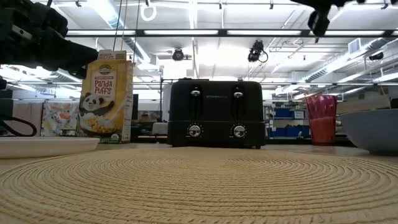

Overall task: Arrange a breakfast setting
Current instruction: Put the bowl on the placemat

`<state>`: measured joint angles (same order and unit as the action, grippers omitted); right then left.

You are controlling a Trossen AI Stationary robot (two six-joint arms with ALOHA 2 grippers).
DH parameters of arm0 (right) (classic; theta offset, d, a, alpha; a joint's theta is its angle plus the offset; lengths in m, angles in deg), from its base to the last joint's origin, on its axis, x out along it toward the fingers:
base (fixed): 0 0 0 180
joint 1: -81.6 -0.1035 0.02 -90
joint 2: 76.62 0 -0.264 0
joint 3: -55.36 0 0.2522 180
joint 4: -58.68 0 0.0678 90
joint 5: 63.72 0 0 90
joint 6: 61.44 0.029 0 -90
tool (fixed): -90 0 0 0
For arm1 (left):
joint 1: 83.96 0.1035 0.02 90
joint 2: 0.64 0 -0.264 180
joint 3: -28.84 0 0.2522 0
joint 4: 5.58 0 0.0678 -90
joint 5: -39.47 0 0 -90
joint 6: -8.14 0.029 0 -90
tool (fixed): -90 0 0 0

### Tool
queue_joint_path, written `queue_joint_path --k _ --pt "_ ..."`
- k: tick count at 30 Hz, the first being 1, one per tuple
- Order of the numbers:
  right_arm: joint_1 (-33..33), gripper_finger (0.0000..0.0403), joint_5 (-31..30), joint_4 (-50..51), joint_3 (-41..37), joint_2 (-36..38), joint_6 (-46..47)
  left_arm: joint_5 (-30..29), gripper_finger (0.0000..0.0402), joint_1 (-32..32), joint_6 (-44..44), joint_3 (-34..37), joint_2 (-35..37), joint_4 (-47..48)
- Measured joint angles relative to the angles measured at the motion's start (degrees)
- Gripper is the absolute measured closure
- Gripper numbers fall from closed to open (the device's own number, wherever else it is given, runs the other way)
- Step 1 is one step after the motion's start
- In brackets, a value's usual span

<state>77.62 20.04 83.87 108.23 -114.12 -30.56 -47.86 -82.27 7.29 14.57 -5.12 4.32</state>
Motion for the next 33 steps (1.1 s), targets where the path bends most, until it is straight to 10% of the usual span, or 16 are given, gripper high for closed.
queue_joint_path --k 10,19,28,33 --pt "-6.0 0.0396 6.3 25.2 19.4 -17.9 21.3 0.0 0.0344 0.0 0.0 0.0 0.0 0.0" --pt "-14.9 0.0358 9.9 51.6 21.7 -27.4 54.4 0.0 0.0344 0.0 0.0 0.0 0.0 0.0" --pt "-15.0 0.0234 4.1 54.2 20.5 -35.2 54.9 0.0 0.0344 0.0 -0.1 0.0 0.0 -0.3" --pt "-12.0 0.0222 7.3 54.0 15.4 -40.5 51.5 0.0 0.0344 0.0 -15.6 0.0 0.0 -5.5"
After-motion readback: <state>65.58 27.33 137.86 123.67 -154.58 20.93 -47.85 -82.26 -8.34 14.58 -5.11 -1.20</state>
